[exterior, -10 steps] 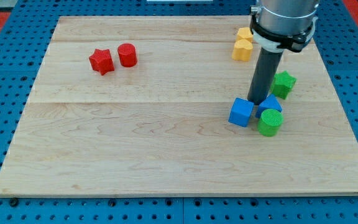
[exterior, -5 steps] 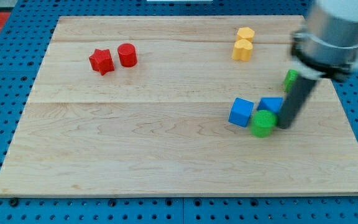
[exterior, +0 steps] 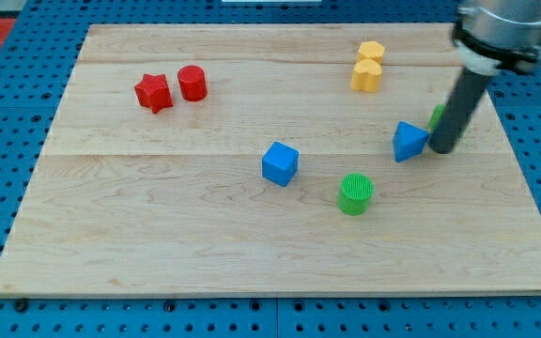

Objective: Push the blue triangle below the red circle

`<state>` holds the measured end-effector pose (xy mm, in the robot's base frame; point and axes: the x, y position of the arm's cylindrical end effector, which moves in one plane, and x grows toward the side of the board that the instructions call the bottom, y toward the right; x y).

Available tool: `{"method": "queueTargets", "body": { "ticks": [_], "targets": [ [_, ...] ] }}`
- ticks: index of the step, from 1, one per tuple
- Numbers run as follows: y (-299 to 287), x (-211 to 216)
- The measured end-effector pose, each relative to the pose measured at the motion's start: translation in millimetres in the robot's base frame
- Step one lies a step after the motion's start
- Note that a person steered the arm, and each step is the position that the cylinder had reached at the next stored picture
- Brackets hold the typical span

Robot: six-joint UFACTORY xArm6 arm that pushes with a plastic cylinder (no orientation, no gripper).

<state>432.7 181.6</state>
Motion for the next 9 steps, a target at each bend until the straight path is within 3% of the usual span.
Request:
{"method": "queueTargets", "body": {
  "ticks": [2, 5, 6, 7, 8, 9],
  "targets": [
    [-162.1, -20.9],
    [-163.7, -115.6],
    [-171.4, -106.7],
    [-157.3, -50.4],
    [-160.3, -49.6],
    [-221.3, -64.1]
  ]
}}
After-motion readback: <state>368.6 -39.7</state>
